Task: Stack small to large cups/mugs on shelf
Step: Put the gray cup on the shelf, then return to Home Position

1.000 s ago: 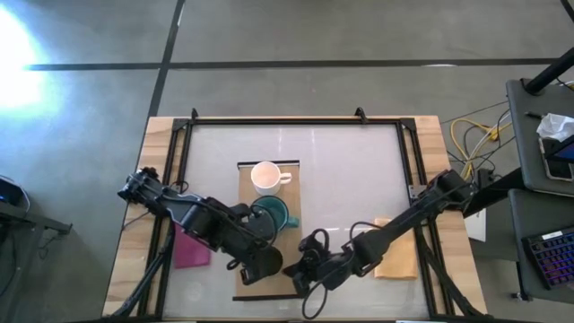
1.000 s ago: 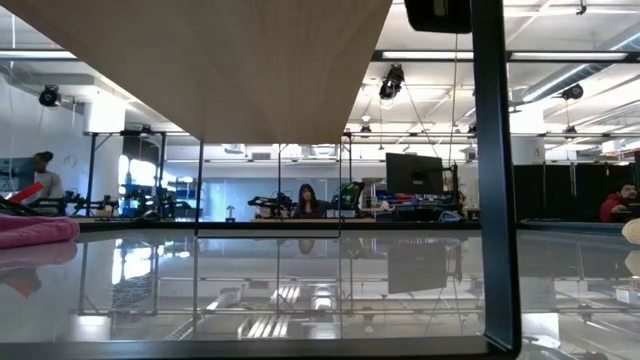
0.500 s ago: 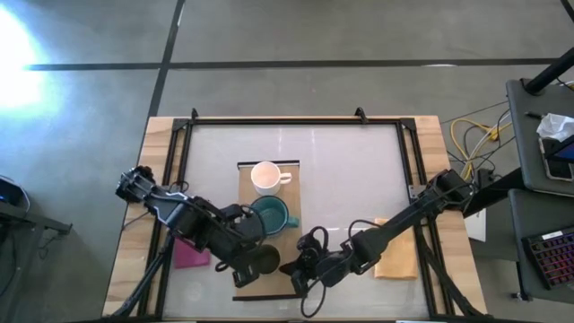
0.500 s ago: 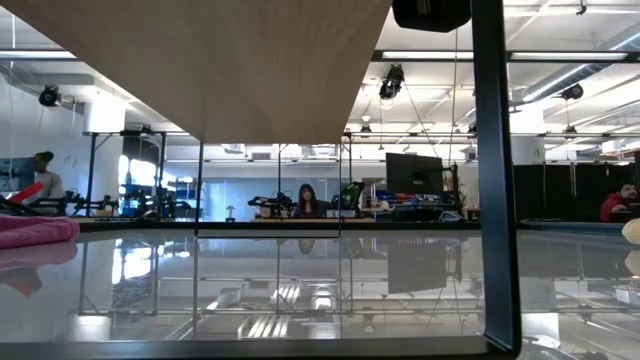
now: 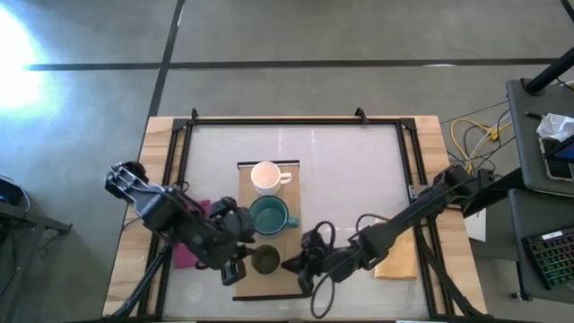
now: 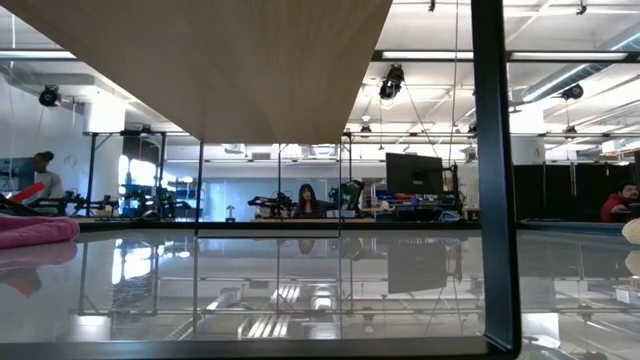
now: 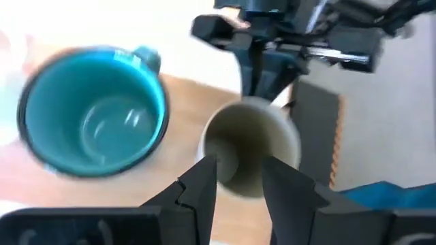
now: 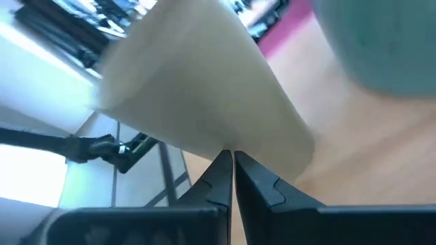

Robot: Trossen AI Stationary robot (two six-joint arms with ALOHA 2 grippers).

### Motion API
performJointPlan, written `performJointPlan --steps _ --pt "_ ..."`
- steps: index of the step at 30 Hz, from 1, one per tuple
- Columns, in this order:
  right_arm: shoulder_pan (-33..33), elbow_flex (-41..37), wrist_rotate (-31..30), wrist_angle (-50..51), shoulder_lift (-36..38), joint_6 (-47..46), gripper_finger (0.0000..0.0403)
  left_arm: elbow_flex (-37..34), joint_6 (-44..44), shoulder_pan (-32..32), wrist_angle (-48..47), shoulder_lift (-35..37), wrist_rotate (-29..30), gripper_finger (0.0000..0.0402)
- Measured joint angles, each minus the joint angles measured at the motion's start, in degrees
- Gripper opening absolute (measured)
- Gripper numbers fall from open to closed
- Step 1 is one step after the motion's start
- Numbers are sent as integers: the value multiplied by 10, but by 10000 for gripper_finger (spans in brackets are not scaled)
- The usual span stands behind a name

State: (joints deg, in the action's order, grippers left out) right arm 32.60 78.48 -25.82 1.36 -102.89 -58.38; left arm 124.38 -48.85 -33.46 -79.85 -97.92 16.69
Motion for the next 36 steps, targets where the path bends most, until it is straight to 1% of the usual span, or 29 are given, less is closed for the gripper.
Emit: performJointPlan --steps 2,5,8,10,12,13,14,15,16,17,18,19,21,23,25,27,29,31,33,36 --pt "0 0 2 0 23 44 9 0 37 -1 27 14 1 101" --pt "0 0 8 -8 72 134 9 0 136 -10 92 40 2 101" --pt "1 0 46 0 131 203 9 0 245 -13 136 72 -3 101" --pt "1 0 58 -5 168 210 9 -2 213 -11 152 93 -34 101" --pt "1 0 58 -8 205 163 9 -8 200 -13 179 111 -65 101" --pt "2 0 56 -16 222 158 9 -13 224 -18 201 119 -85 101" --pt "6 0 57 -33 237 180 9 -20 268 -27 232 125 -112 101" --pt "13 0 71 -53 249 229 9 -26 321 -37 265 131 -145 101" --pt "20 0 94 -77 255 286 9 -32 358 -43 292 136 -177 101" --pt "26 0 124 -102 259 338 9 -39 375 -45 320 140 -204 101" --pt "31 0 159 -121 260 376 9 -48 386 -45 346 147 -225 101" --pt "34 0 192 -136 260 394 9 -61 398 -44 365 154 -236 101" --pt "35 0 244 -153 250 393 9 -97 417 -41 388 168 -233 101" --pt "33 0 252 -157 232 389 9 -149 428 -39 428 179 -232 101" --pt "21 -2 265 -168 204 389 9 -208 449 -38 491 190 -238 101" --pt "-4 -5 323 -195 174 388 9 -267 476 -25 555 203 -267 101" --pt "-43 -6 422 -233 156 381 9 -315 489 7 607 226 -304 101" --pt "-89 -6 509 -262 150 368 9 -352 493 49 632 253 -331 101" --pt "-135 -6 559 -252 154 360 9 -381 495 91 632 279 -333 101" --pt "-201 -13 585 -191 178 365 9 -416 493 161 628 323 -336 101"
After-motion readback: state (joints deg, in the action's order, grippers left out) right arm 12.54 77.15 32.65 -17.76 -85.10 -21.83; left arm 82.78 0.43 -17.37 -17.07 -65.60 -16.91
